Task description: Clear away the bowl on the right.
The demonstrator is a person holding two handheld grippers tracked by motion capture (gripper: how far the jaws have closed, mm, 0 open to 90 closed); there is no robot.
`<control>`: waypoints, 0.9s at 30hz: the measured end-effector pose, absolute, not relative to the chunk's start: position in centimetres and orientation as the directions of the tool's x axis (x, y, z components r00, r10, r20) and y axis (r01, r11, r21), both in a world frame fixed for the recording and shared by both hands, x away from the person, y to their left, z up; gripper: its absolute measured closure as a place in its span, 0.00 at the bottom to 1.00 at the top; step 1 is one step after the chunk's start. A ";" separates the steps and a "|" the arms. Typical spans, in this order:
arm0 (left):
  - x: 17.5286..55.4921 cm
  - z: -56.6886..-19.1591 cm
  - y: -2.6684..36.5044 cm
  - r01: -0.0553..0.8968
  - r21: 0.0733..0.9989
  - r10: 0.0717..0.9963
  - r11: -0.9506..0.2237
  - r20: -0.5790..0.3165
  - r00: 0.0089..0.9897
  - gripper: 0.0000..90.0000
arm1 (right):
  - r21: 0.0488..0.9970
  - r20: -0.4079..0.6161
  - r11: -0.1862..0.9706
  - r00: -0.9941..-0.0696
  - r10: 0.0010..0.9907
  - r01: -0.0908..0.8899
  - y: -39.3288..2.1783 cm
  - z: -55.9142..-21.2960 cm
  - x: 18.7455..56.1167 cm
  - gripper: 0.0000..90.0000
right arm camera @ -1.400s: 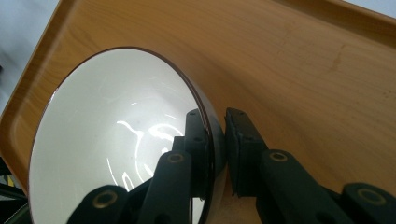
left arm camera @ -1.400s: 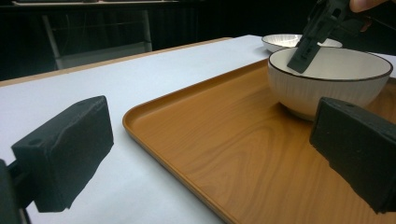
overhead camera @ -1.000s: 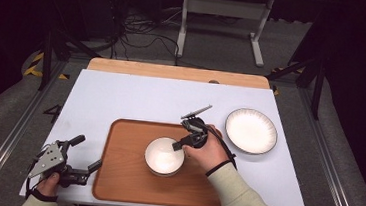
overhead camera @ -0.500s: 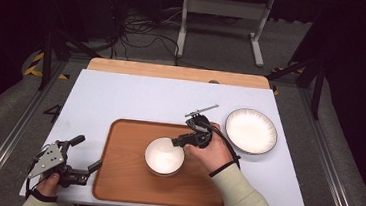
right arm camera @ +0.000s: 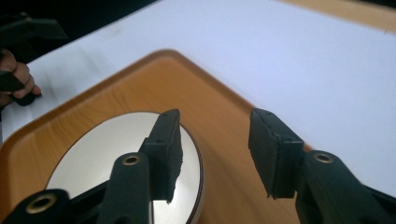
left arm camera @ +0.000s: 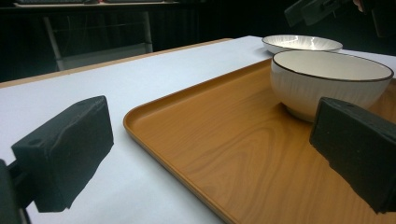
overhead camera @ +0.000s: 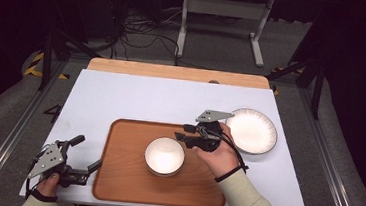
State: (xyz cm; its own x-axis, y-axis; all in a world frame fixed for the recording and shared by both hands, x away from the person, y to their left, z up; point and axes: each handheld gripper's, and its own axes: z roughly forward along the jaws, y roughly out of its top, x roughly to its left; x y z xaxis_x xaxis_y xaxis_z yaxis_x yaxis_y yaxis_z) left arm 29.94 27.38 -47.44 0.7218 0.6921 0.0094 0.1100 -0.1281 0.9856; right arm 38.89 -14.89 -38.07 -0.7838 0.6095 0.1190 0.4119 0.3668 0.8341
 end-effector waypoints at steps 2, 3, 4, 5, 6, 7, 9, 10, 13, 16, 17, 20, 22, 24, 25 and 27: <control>29.9 -47.4 27.4 0.110 0.986 0.692 -0.128 0.010 0.721 0.00 | 0.857 0.097 0.355 -0.794 0.600 0.373 -15.2 -38.0 38.7 0.56; 29.9 -47.4 27.4 0.111 0.986 0.692 -0.128 0.009 0.722 0.00 | 0.865 0.088 0.350 -0.797 0.598 0.358 -15.3 -38.0 38.6 0.55; 30.0 -47.4 27.4 0.112 0.985 0.691 -0.131 0.010 0.723 0.00 | 0.874 0.080 0.344 -0.801 0.593 0.342 -15.4 -38.0 38.4 0.55; 29.9 -47.4 27.4 0.116 0.985 0.692 -0.128 0.005 0.722 0.00 | 0.882 0.073 0.338 -0.805 0.589 0.327 -15.6 -37.9 38.3 0.54; 30.0 -47.4 27.4 0.115 0.985 0.692 -0.131 0.007 0.722 0.00 | 0.890 0.065 0.331 -0.807 0.587 0.312 -15.7 -37.9 38.2 0.53; 30.0 -47.4 27.3 0.119 0.985 0.691 -0.129 0.003 0.723 0.00 | 0.894 0.060 0.328 -0.809 0.585 0.304 -15.8 -37.8 38.1 0.52; 30.0 -47.4 27.3 0.119 0.985 0.691 -0.128 0.003 0.722 0.00 | 0.906 0.042 0.321 -0.813 0.581 0.276 -16.1 -37.8 37.9 0.48; 30.0 -47.4 27.3 0.120 0.985 0.692 -0.128 0.002 0.722 0.00 | 0.912 0.035 0.315 -0.815 0.579 0.262 -16.3 -37.8 37.8 0.46; 30.0 -47.4 27.3 0.122 0.984 0.691 -0.130 0.002 0.723 0.00 | 0.928 0.019 0.296 -0.821 0.570 0.227 -16.7 -37.7 37.6 0.43; 30.0 -47.4 27.3 0.122 0.984 0.690 -0.130 0.001 0.724 0.00 | 0.945 0.007 0.268 -0.829 0.559 0.189 -17.2 -37.7 37.3 0.39; 30.1 -47.4 27.3 0.122 0.984 0.689 -0.131 0.002 0.725 0.00 | 0.949 0.004 0.261 -0.834 0.552 0.177 -17.4 -37.6 37.2 0.37; 30.1 -47.4 27.3 0.122 0.984 0.689 -0.130 0.001 0.725 0.00 | 0.960 -0.024 0.248 -0.840 0.543 0.133 -17.8 -37.5 36.8 0.35; 30.1 -47.4 27.3 0.122 0.984 0.689 -0.130 0.002 0.725 0.00 | 0.966 -0.039 0.237 -0.842 0.538 0.107 -18.1 -37.5 36.5 0.33; 30.0 -47.4 27.3 0.121 0.984 0.689 -0.130 0.002 0.725 0.00 | 0.970 -0.049 0.228 -0.841 0.538 0.089 -18.4 -37.5 36.4 0.31; 30.0 -47.4 27.3 0.122 0.984 0.689 -0.130 0.001 0.725 0.00 | 0.972 -0.053 0.221 -0.841 0.539 0.080 -18.6 -37.5 36.3 0.30; 30.0 -47.4 27.3 0.124 0.984 0.690 -0.129 -0.001 0.724 0.00 | 0.976 -0.055 0.206 -0.844 0.534 0.066 -19.0 -37.6 36.2 0.28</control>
